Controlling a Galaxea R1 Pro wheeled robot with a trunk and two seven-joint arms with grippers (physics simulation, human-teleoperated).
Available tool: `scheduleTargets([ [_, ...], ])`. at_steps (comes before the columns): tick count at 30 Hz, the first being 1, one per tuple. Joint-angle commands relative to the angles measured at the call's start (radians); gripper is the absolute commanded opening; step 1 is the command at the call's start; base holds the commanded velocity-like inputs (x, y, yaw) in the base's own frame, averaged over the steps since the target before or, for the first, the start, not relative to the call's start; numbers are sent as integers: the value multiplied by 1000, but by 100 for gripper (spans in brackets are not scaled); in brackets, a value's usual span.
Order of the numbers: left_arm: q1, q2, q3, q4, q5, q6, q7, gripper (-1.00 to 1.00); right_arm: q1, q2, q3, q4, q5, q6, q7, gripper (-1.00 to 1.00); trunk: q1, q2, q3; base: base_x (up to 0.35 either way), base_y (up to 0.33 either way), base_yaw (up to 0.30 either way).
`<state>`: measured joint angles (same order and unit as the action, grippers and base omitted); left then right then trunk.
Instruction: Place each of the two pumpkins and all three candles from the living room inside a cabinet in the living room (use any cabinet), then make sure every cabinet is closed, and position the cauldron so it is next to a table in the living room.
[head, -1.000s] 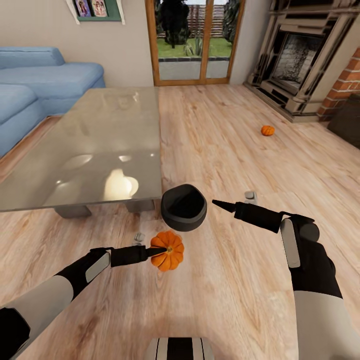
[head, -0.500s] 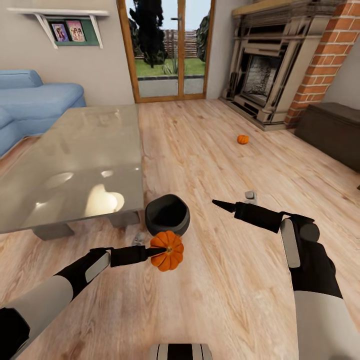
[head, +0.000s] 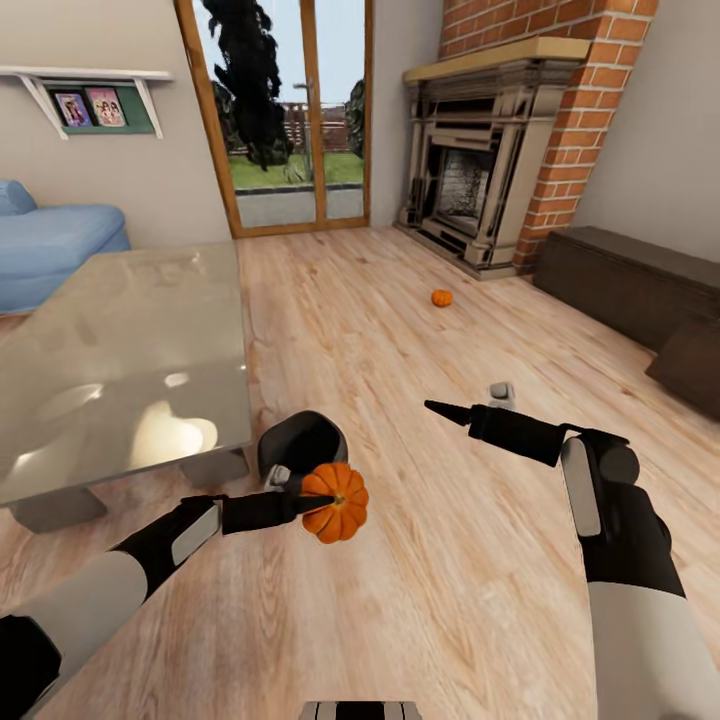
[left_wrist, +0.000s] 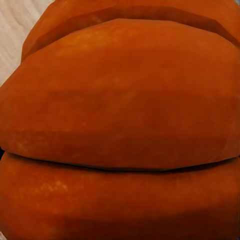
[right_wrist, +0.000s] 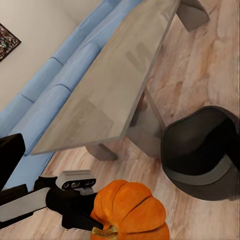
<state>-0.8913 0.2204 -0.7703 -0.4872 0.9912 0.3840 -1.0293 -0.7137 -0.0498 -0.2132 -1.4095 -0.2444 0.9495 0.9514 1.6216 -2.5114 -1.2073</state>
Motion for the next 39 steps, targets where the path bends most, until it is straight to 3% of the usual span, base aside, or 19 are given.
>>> scheduleTargets([
  [1, 0, -1, 0, 0, -1, 0, 0, -100, 2, 0, 0, 0, 1, 0, 0, 100, 0, 0, 5, 0, 0, -245],
  [8, 0, -6, -1, 1, -1, 0, 1, -100, 9, -12, -2, 9, 20, -1, -2, 100, -4, 2, 39, 0, 0, -245],
  [14, 0, -3, -1, 1, 0, 0, 23, -100, 16, -69, -8, 28, 75, -30, -2, 100, -6, 3, 68, 0, 0, -244],
  [16, 0, -2, -1, 1, 0, 0, 25, -100, 17, -84, -28, 53, 106, -35, -2, 100, -7, 4, 77, 0, 0, -232],
  [22, -1, 4, 0, 1, 0, 0, 26, -100, 18, -119, -139, 154, 207, -49, -2, 100, -10, 5, 105, 0, 0, -208],
  [25, -1, 6, 0, 2, -1, 0, 26, -100, 19, -157, -170, 252, 287, -120, 1, 100, -11, 6, 118, 0, 0, -200],
  [30, -1, 1, 0, 21, 0, 0, 26, -100, 19, -198, -186, 449, 327, -321, 5, 100, -13, 7, 139, 0, 0, -152],
  [36, -1, -13, -2, 27, -1, 0, 27, -100, 20, -238, -187, 515, 361, -357, 9, 100, -16, 8, 163, 0, 0, -51],
  [39, -1, -20, -3, 28, -1, 0, 35, -100, 21, -242, -187, 520, 367, -357, 11, 100, -17, 9, 174, 0, 0, -4],
])
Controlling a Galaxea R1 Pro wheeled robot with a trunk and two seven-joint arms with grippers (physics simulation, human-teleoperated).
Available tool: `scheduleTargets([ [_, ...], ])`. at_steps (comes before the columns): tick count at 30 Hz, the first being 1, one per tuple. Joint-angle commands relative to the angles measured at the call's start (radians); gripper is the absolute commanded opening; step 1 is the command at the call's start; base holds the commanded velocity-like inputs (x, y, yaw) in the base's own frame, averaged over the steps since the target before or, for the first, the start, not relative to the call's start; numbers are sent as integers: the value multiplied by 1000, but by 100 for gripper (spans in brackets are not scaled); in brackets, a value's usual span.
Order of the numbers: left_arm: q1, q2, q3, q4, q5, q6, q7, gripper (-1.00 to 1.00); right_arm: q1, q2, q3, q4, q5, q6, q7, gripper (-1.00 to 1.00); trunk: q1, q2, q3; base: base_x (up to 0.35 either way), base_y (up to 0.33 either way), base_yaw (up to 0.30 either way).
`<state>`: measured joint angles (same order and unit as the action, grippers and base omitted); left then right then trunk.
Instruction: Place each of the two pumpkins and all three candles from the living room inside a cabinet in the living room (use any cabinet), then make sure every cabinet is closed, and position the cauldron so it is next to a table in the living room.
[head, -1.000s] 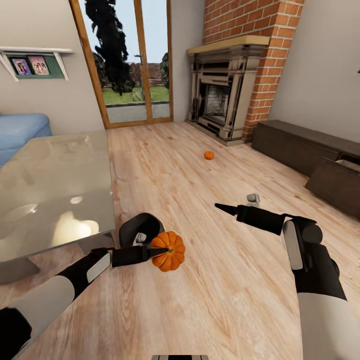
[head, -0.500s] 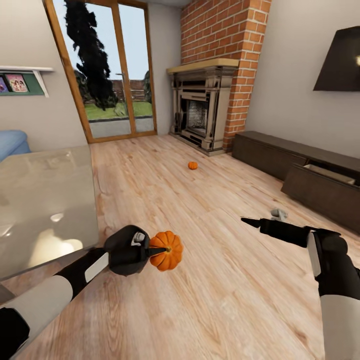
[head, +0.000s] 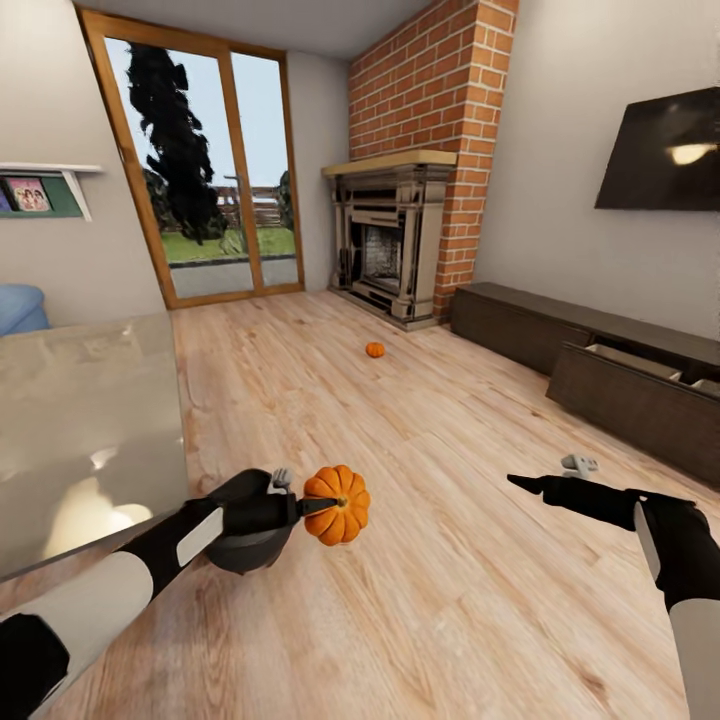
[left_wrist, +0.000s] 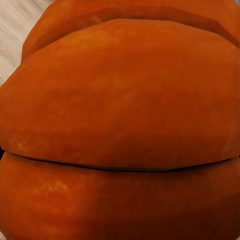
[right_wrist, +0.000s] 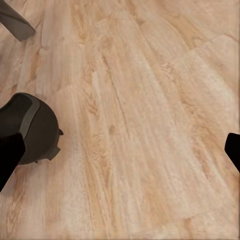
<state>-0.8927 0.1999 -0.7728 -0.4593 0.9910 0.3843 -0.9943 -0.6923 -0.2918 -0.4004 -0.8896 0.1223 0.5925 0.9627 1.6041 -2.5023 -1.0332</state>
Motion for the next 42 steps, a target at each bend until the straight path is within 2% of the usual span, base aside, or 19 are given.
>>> scheduleTargets([
  [1, 0, -1, 0, 0, -1, 0, 4, -100, 0, 0, 0, 1, 0, 0, 0, 100, 0, 0, 4, 0, 0, -1],
  [4, 0, -2, 0, 1, 0, 0, 33, -100, 1, -1, 1, 4, 1, 0, -1, 100, -2, 1, 16, 0, 0, 0],
  [5, 0, -6, 0, 0, 0, 1, 67, -100, 4, 0, 1, 11, 3, -1, -3, 100, -2, 1, 19, 0, 0, 0],
  [9, 0, -10, 0, -2, 3, 1, 97, -100, 8, 0, 2, 17, 6, -2, -3, 100, -4, 2, 35, 0, 0, 0],
  [20, 0, -8, 1, -2, 3, 1, 102, -100, 9, 4, 2, 25, 3, -2, -6, 100, -45, 78, 69, 0, 0, 1],
  [32, 0, -11, 0, -3, -1, 2, 105, -100, 10, 7, 2, 46, 2, 6, -12, 100, -91, 162, 90, 0, 0, 109],
  [34, 0, -11, 0, -4, -3, 14, 106, -100, 10, 7, 2, 46, 2, 6, -12, 100, -99, 176, 94, 0, 0, 141],
  [37, -1, -9, 1, -6, -3, 72, 107, -100, 10, 8, 2, 46, 2, 6, -12, 100, -111, 197, 99, 0, 0, 142],
  [42, -2, -9, 1, -8, -3, 92, 108, -100, 10, 8, 2, 46, 2, 4, -12, 100, -130, 232, 107, 0, 0, 143],
])
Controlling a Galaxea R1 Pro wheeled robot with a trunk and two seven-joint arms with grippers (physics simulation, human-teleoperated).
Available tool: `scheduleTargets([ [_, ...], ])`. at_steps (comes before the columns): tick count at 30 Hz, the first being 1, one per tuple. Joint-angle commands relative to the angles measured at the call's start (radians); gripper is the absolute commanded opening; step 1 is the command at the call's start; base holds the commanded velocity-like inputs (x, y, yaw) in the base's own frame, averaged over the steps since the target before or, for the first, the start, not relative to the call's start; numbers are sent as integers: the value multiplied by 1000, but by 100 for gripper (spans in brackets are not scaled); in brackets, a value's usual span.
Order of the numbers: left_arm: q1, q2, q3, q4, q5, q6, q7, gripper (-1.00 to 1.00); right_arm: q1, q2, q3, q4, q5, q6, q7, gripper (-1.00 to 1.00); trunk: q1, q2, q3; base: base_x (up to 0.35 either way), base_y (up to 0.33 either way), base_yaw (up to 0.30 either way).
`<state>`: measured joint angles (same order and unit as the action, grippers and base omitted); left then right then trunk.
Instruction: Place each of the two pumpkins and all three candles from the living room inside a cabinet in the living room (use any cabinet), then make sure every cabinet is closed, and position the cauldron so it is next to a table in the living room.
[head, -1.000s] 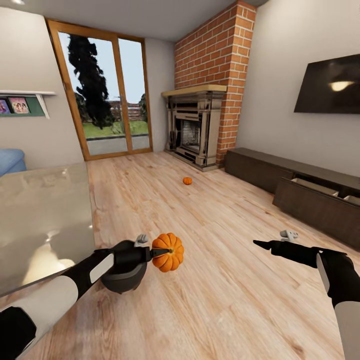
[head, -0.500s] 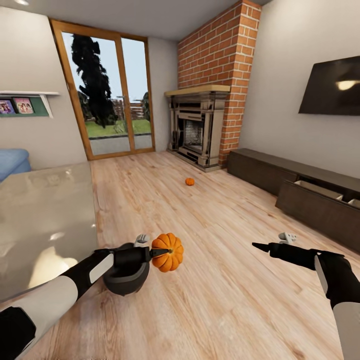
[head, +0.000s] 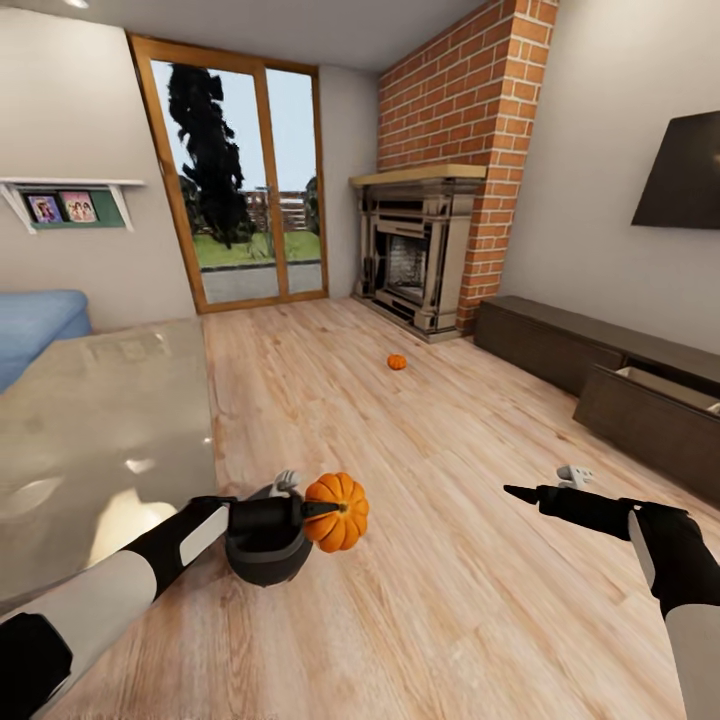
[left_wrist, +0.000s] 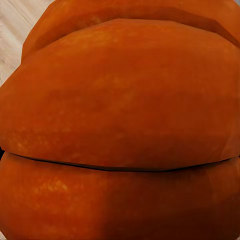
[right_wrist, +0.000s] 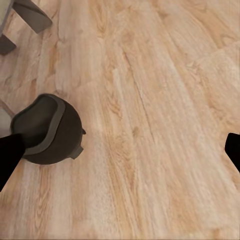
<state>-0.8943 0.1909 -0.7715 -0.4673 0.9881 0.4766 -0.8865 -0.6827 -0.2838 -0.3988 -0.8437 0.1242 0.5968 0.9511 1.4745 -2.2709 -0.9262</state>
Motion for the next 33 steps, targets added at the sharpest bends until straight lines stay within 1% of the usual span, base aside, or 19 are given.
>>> scheduleTargets([
  [1, 0, 1, 0, 0, 0, 1, 0, -100, 0, 0, 0, 0, 0, -1, 0, 100, -4, 7, 2, 0, 0, 142],
  [6, 0, 8, 1, 2, 0, 2, 0, -100, 0, -1, 0, 7, -4, -3, 2, 100, -23, 42, 10, 0, 0, 15],
  [28, 0, 12, 1, 3, 0, 0, 0, -100, 0, 0, 0, 18, -6, -3, 3, 100, -107, 196, 50, 0, 0, -172],
  [33, 0, 14, 1, 5, 1, -1, 1, -100, 0, -1, 0, 18, -8, -4, 3, 100, -127, 231, 64, 0, 0, -205],
])
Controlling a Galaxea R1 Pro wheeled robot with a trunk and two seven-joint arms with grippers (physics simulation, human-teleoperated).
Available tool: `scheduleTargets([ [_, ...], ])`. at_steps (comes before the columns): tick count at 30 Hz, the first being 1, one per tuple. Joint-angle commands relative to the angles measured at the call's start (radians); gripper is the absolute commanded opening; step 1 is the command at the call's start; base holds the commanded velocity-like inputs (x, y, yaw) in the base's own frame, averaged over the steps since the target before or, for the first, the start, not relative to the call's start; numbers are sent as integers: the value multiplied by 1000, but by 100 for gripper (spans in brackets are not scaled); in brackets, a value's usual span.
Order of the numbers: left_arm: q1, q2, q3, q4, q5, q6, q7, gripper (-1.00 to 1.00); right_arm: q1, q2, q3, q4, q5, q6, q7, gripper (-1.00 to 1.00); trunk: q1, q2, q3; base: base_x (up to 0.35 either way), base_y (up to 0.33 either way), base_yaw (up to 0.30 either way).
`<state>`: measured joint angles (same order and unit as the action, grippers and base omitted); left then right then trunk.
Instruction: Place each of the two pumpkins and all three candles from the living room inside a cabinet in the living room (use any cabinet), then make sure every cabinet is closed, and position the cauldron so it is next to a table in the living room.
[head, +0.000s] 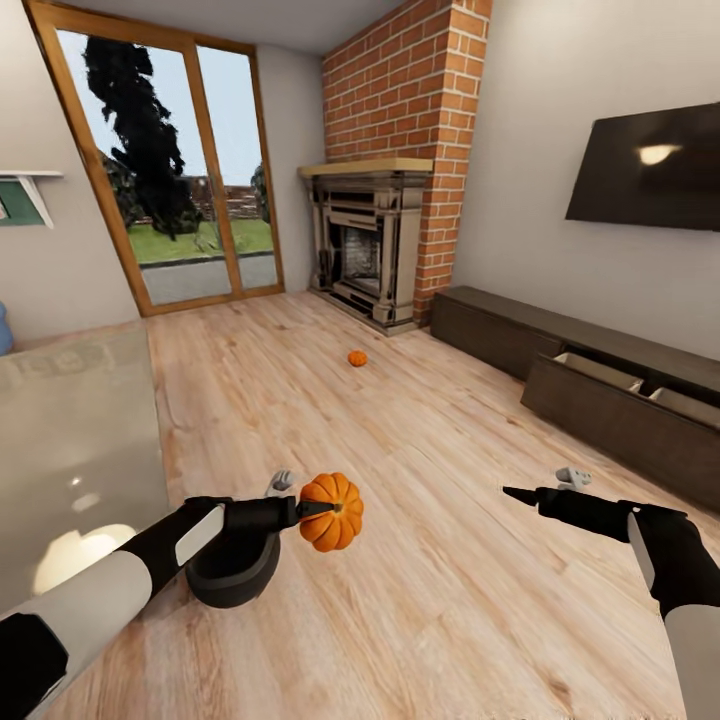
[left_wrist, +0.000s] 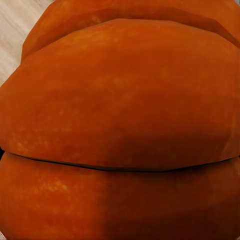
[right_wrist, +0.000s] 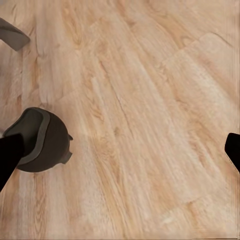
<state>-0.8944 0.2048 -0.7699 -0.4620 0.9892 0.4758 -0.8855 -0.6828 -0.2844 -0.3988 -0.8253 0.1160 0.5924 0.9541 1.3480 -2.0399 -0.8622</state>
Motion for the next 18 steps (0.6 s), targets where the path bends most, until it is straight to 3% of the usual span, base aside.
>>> scheduleTargets([
  [1, 0, 0, 0, 0, 0, 0, -1, -100, 0, 0, 0, 0, 0, 0, 0, 100, -4, 7, 4, 0, 0, -250],
  [14, 0, 2, 0, 2, 2, 0, 0, -100, 0, -1, 0, 20, -1, -2, 0, 100, -54, 98, 51, 0, 0, -260],
  [18, 0, 2, 0, 2, 1, -2, 0, -100, 0, -1, 0, 20, -1, -3, 0, 100, -69, 126, 64, 0, 0, -63],
])
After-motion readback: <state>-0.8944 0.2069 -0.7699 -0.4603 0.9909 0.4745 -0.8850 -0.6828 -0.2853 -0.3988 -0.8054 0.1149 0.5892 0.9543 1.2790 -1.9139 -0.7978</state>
